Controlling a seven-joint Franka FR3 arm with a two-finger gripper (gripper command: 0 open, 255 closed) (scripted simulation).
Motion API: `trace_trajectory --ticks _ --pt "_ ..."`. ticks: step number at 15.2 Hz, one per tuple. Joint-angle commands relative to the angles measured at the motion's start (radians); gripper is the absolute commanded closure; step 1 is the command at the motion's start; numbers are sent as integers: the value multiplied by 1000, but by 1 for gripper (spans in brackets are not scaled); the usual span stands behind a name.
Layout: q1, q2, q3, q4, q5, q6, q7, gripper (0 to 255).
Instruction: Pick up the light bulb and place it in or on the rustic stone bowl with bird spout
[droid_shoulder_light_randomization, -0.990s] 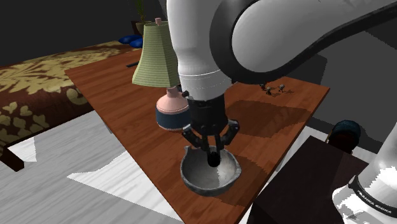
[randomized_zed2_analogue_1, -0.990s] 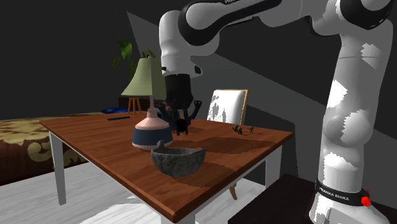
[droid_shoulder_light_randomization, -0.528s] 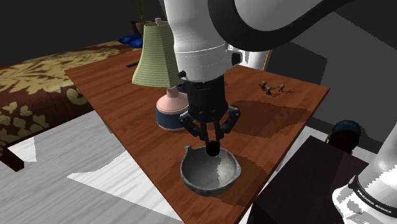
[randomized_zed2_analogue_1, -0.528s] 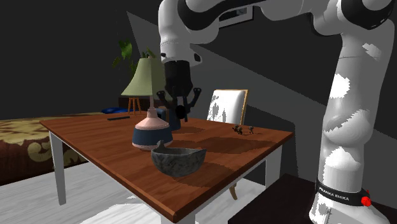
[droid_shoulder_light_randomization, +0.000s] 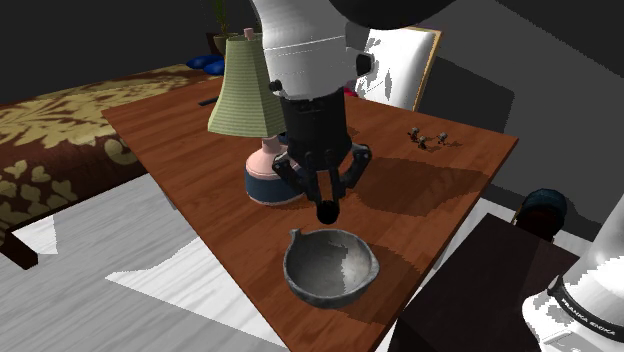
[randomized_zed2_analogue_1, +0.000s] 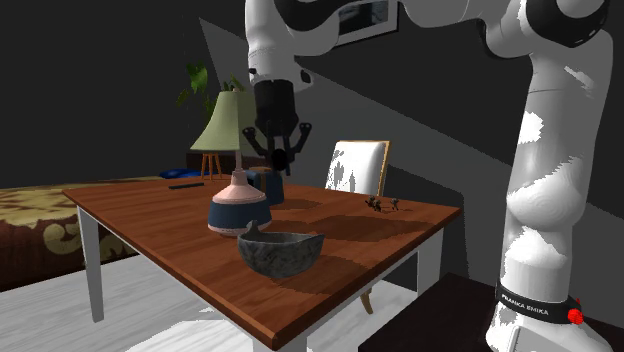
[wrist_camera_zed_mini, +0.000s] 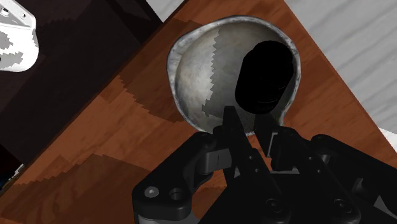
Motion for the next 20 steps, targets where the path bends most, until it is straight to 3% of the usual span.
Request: trace_trajectory --ticks 1,12,20 --pt "-1 7 0 -11 -3 16 -2 255" --pt "4 26 8 -147 -7 169 -11 255" --pt "4 26 8 -147 -7 169 -11 255"
